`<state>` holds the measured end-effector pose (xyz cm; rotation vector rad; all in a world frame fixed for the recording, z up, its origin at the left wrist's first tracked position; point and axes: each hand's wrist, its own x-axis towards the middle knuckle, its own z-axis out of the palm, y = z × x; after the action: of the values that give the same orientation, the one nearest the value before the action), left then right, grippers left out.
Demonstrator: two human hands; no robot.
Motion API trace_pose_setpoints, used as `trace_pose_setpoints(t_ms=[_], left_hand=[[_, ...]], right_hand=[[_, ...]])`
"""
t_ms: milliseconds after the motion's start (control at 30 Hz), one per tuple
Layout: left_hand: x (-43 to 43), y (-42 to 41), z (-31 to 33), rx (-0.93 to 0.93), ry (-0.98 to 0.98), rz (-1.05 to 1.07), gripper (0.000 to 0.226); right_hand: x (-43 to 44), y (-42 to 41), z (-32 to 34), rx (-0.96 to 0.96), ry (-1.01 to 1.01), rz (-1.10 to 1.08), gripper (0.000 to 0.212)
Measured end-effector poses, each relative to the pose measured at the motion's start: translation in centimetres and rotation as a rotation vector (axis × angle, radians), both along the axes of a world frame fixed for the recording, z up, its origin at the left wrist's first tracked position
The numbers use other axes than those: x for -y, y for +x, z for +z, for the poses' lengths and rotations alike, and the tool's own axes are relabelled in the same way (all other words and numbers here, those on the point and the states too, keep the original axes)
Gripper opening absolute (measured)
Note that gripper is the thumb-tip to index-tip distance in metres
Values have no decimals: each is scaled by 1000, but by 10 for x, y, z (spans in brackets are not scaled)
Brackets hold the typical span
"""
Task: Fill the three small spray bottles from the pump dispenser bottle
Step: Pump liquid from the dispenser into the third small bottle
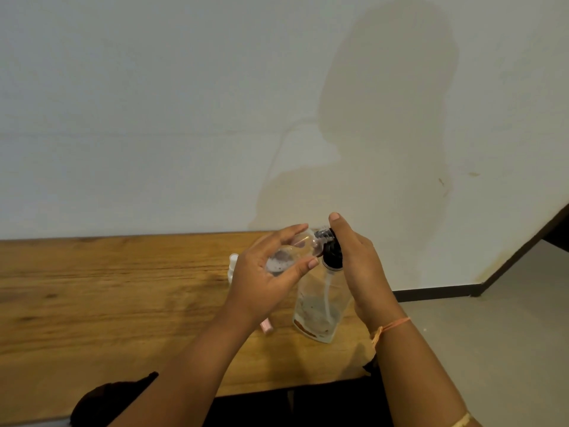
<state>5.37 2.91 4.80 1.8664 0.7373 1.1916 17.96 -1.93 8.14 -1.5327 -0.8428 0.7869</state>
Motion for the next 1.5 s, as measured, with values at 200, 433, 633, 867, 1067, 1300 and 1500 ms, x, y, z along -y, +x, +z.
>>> trace_pose_setpoints(t_ms=[200, 433, 633, 867, 1067, 1300, 1500], left_hand=[[-4, -2, -8, -12, -30, -20, 47], [-1, 1, -2, 0, -8, 0, 47], [-2, 0, -2, -3, -22, -24, 46], [-3, -2, -10, -29, -18, -6, 49], [-2, 1, -4, 0, 16, 9, 47], [-5, -1, -9, -13, 31, -11, 49], [-4, -2, -11, -20, 19, -1, 50]], right_hand=[[0, 5, 2, 47, -56, 47, 41], [-2, 2, 0, 14, -31, 28, 54], [1, 6, 3, -26, -56, 67, 40], [0, 8, 6, 8, -62, 95, 35], [0, 7, 3, -45, -62, 80, 44], [-2, 16, 3, -56, -61, 153, 34], [-1, 12, 1, -20, -43, 123, 31]])
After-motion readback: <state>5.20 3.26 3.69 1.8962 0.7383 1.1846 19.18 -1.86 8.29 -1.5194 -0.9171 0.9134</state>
